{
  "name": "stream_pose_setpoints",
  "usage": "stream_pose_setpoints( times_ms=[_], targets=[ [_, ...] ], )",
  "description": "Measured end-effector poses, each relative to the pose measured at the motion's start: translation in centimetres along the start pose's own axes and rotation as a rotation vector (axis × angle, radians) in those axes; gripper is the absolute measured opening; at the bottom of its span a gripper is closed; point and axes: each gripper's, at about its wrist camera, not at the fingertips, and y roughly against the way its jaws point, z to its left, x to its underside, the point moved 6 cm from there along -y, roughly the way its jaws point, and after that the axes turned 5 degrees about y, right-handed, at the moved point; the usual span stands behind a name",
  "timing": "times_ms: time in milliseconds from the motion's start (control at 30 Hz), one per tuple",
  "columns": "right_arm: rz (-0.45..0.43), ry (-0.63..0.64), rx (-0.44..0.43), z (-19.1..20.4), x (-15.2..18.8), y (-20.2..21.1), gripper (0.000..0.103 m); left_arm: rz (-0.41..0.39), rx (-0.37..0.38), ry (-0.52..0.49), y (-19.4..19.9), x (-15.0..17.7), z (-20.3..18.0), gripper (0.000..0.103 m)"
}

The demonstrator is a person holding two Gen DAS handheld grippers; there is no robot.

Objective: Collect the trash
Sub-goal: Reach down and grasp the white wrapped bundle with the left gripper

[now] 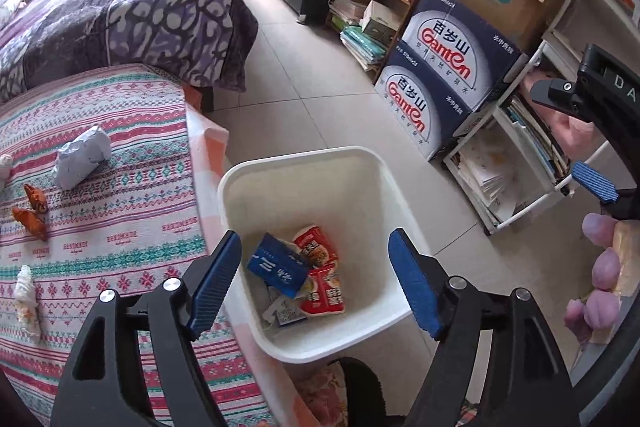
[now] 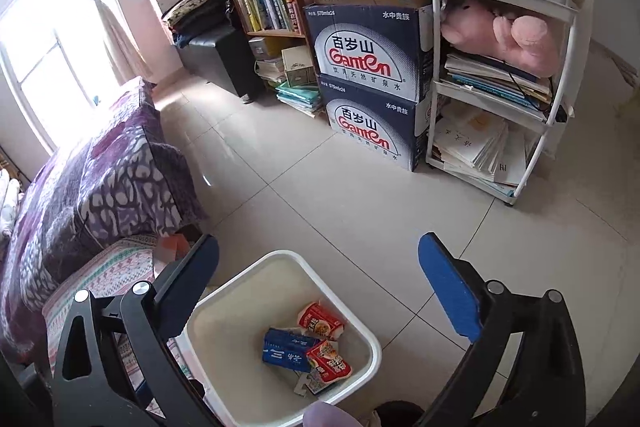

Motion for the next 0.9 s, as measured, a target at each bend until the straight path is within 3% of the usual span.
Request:
stream_pose_setpoints(
  times_ms=[333,633,900],
  targets=[
    [0.071,0.124,-0.053,6.4,2.5,-0.3,0.096,0.071,-0.251,0.082,-0.1,2.1,10.1,0.075],
    [0.138,0.205,-0.105,12.2,5.3,-0.7,0.096,0.125,-0.492,0.218,1.2,3.7,22.2,0.075],
    [0.185,0.272,-0.140,17.1,7.9,-0.9,0.096,0.197,-0.538,0.341,2.6,5.4,29.2,0.075]
  ],
)
